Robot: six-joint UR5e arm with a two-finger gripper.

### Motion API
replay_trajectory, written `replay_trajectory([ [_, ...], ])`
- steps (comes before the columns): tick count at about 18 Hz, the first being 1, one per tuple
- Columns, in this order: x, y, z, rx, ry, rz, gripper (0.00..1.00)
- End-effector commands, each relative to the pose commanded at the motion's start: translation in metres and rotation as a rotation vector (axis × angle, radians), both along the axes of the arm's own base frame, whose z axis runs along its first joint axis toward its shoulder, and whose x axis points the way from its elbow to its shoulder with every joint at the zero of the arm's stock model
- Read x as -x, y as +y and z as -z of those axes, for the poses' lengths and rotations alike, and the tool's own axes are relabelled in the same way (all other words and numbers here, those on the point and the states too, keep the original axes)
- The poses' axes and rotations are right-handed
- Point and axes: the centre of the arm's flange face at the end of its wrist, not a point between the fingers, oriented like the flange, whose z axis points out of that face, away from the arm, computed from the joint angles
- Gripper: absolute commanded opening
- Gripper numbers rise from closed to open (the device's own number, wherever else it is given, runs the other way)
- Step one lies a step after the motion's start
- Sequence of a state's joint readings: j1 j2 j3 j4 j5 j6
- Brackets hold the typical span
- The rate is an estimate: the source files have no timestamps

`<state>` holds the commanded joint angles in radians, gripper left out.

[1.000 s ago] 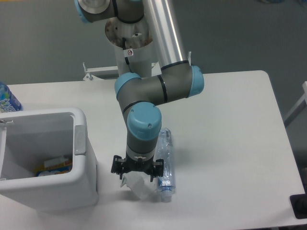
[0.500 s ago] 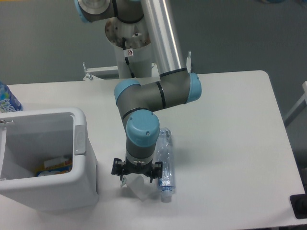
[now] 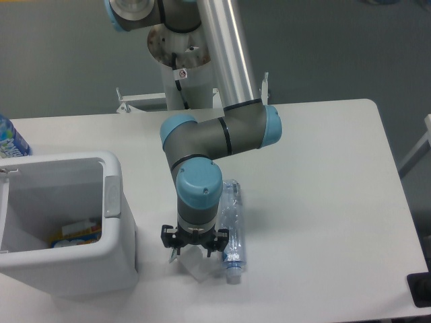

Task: Place the trash in the trash can
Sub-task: 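Close the gripper on the crumpled plastic wrapper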

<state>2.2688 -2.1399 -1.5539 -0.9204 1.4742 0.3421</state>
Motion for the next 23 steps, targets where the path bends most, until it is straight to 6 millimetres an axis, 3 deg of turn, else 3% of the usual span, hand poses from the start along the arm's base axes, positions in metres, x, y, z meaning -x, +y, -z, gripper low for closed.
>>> replay_trajectory([
  [3, -0.002, -0.002, 0.000, 0.002, -0.002, 0.000, 0.00],
  [8, -0.003, -0.005, -0.004, -0.002, -0.001, 0.011, 0.00],
  [12, -0.008, -0.008, -0.022, -0.019, 0.004, 0.016, 0.00],
  [16, -0.017, -0.009, -0.061, -0.107, -0.011, 0.033, 0.00],
  [20, -0.011, -0.005, -0.103, -0.199, -0.001, 0.040, 0.00],
  [23, 0.000, -0.014, -0.131, -0.261, 0.002, 0.023, 0.00],
])
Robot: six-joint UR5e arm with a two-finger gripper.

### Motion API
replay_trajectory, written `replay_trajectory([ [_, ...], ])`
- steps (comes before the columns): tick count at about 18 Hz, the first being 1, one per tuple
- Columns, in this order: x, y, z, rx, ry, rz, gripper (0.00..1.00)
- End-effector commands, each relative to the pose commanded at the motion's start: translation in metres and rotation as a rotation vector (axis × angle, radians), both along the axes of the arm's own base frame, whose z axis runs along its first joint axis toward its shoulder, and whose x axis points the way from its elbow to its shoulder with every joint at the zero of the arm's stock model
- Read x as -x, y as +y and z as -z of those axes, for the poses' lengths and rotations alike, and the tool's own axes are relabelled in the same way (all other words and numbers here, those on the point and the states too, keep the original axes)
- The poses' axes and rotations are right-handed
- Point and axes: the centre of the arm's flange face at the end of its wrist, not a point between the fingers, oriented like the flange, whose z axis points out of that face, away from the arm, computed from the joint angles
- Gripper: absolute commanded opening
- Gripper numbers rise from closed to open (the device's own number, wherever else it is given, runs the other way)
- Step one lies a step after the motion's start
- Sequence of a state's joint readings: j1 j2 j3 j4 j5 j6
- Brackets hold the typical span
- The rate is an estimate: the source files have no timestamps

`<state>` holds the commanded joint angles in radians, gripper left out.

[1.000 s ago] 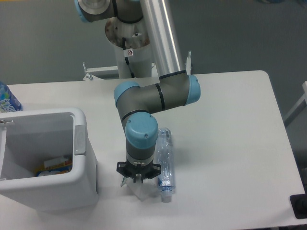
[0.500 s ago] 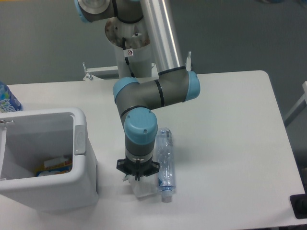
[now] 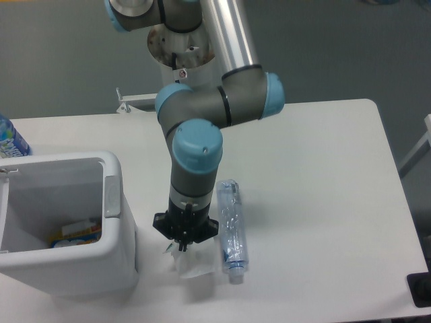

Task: Place the trash in the trash can
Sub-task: 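Close the gripper on the crumpled plastic wrapper, then lift the wrapper and carry it over the white trash bin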

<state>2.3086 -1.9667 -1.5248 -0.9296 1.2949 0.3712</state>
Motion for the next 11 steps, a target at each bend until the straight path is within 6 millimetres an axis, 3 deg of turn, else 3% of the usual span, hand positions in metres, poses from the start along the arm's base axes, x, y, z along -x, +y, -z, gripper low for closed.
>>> replay_trajectory([
  [9, 0.058, -0.015, -0.114, -0.264, -0.026, -0.118, 0.00],
  [11, 0.057, -0.017, -0.138, -0.310, -0.036, -0.150, 0.00],
])
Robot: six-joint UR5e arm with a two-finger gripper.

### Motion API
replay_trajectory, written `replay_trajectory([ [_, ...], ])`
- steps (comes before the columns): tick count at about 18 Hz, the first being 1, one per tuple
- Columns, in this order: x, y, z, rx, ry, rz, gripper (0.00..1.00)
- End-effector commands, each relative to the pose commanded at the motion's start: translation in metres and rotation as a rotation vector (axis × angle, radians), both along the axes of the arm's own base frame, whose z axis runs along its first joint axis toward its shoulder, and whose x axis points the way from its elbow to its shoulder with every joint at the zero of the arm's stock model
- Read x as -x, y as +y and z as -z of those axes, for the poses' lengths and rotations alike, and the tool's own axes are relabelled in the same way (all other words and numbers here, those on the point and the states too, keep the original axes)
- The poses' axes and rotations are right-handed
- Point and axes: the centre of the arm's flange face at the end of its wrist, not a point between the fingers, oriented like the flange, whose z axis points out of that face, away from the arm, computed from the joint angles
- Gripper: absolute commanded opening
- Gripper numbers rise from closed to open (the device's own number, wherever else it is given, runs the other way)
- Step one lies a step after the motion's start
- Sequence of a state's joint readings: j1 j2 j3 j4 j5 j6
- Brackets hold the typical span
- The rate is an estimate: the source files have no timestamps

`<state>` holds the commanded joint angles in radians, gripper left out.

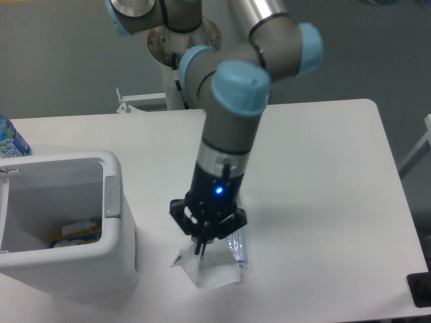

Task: Place the trash in the trash can
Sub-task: 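Lift the wrapper and carry it over the white trash bin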

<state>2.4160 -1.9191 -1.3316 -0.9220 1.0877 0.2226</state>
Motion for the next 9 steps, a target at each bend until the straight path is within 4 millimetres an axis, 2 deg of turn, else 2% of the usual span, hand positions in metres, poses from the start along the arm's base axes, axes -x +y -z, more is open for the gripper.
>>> replay_trajectory([
  [4, -0.024, -0.004, -0.048, -0.076, -0.018, -0.070, 0.00],
  [8, -0.062, -0.016, -0.073, -0.103, -0.032, -0.071, 0.00],
  [9, -0.077, -0.018, -0.081, -0.111, -0.025, -0.057, 0.00],
])
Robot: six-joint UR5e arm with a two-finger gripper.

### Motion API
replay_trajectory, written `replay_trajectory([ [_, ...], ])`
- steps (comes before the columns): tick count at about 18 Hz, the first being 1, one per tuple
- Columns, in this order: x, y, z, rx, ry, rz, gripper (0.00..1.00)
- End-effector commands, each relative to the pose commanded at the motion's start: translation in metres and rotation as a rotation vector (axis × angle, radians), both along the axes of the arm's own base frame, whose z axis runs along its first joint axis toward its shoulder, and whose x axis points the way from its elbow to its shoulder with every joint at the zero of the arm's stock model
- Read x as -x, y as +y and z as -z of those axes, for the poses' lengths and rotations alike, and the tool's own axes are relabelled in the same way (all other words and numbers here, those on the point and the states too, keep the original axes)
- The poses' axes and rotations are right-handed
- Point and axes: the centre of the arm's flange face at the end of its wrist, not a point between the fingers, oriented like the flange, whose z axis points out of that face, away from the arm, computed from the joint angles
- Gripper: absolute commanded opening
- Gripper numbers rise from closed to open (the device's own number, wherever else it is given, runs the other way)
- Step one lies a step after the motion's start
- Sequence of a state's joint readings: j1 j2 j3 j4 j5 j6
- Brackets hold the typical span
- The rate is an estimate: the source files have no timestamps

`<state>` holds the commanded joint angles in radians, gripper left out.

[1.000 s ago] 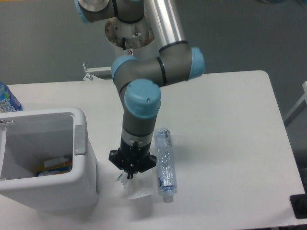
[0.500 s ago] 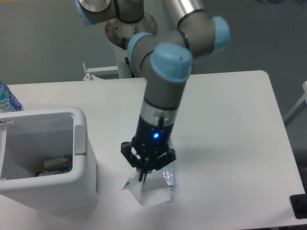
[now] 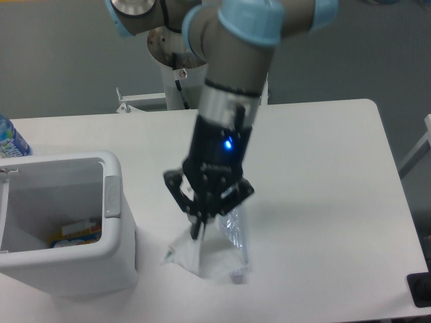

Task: Place the trash in the trash can
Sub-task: 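Lift the wrapper and carry it over the white trash bin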

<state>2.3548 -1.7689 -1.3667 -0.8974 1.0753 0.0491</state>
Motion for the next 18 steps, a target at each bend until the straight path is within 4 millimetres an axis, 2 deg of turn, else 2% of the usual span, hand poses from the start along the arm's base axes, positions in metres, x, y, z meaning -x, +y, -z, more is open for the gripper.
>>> replay_trajectory([
  [2, -0.020, -0.001, -0.010, -0.011, 0.011, 0.023, 0.00],
  [4, -0.050, 0.003, -0.020, -0.023, 0.016, 0.057, 0.00],
  [6, -0.068, -0.002, -0.027, -0.031, 0.020, 0.073, 0.00],
  [7, -0.076, 0.000, -0.028, -0.032, 0.020, 0.085, 0.00],
  [8, -0.092, 0.006, -0.028, -0.032, 0.018, 0.113, 0.00],
  [9, -0.107, 0.012, -0.023, -0.026, 0.015, 0.141, 0.00],
  [13, -0.123, 0.028, 0.008, 0.017, -0.015, 0.186, 0.00],
  [18, -0.130, 0.045, 0.037, 0.057, -0.039, 0.211, 0.00],
])
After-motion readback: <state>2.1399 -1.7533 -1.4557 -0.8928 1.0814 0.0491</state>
